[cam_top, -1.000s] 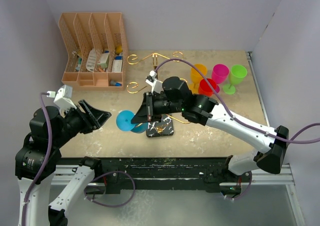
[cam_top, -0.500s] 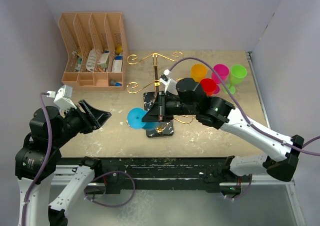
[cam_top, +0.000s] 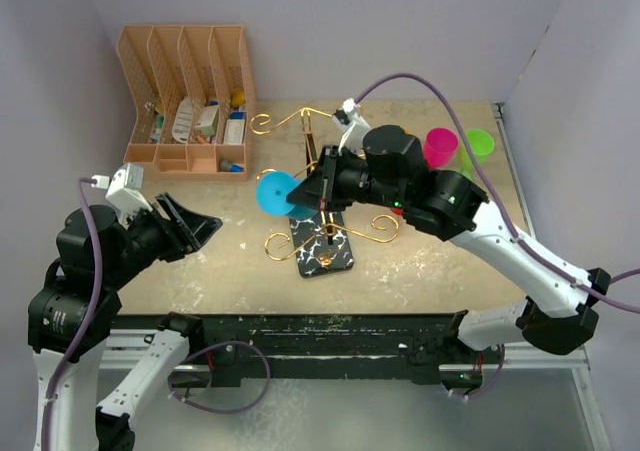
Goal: Take the wine glass off the wine glass rack
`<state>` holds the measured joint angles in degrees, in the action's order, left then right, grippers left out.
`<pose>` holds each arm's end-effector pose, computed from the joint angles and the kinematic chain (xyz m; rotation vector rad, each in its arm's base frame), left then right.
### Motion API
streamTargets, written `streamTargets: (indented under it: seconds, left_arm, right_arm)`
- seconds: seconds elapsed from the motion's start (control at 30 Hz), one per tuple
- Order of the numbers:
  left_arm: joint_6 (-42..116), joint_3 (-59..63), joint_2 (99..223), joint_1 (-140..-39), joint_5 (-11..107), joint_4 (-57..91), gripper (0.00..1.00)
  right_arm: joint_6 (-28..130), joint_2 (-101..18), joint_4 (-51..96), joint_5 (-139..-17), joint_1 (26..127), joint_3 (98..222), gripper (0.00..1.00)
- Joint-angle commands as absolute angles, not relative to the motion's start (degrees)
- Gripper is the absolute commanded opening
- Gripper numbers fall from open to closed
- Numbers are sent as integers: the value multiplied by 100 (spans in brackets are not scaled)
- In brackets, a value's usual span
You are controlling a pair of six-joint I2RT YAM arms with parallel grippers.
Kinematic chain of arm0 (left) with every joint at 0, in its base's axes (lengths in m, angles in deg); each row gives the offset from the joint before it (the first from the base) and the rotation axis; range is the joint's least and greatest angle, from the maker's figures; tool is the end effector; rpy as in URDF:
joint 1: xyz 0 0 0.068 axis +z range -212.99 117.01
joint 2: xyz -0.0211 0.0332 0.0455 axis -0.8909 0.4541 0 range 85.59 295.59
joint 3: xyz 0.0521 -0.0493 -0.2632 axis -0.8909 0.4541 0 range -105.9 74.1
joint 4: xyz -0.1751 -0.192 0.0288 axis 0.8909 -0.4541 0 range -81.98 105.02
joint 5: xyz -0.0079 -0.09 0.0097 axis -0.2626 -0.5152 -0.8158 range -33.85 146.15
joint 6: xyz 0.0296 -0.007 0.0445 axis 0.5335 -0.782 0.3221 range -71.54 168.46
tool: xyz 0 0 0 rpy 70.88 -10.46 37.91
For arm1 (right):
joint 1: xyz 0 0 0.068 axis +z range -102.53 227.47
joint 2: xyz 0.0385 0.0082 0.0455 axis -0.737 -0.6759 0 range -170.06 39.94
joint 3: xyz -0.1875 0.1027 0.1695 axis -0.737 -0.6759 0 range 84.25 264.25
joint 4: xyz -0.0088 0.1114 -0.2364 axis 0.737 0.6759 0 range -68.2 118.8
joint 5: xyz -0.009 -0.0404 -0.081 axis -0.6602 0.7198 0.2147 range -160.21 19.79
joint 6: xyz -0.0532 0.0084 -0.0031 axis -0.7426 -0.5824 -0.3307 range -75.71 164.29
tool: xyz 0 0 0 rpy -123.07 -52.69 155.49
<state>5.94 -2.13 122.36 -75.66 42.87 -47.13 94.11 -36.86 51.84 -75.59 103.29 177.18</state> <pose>0.0566 -0.0210 0.4317 -0.3745 2.0223 -0.8439 0.1572 0.2374 0.4699 -0.1820 2.0384 1.3329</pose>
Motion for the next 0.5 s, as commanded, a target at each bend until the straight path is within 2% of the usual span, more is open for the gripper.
streamTargets:
  seconds: [0.0, 0.23, 0.33, 0.47]
  left_arm:
    - [516, -461, 12301, -7556, 4277, -4454, 55]
    - [367, -557, 12321, -7556, 4269, -4301, 56]
    - [115, -523, 12390, -7556, 4028, -3966, 56]
    - [-653, -219, 12563, -7556, 3270, -2954, 56]
  right_arm:
    - [9028, -3537, 4977, -7150, 10201, 18518, 0]
    - [8578, -3359, 4696, -7029, 10196, 19011, 0]
    - [7858, -3345, 4956, -6752, 10194, 19471, 0]
    - [6116, -3410, 5443, -5619, 10197, 19875, 0]
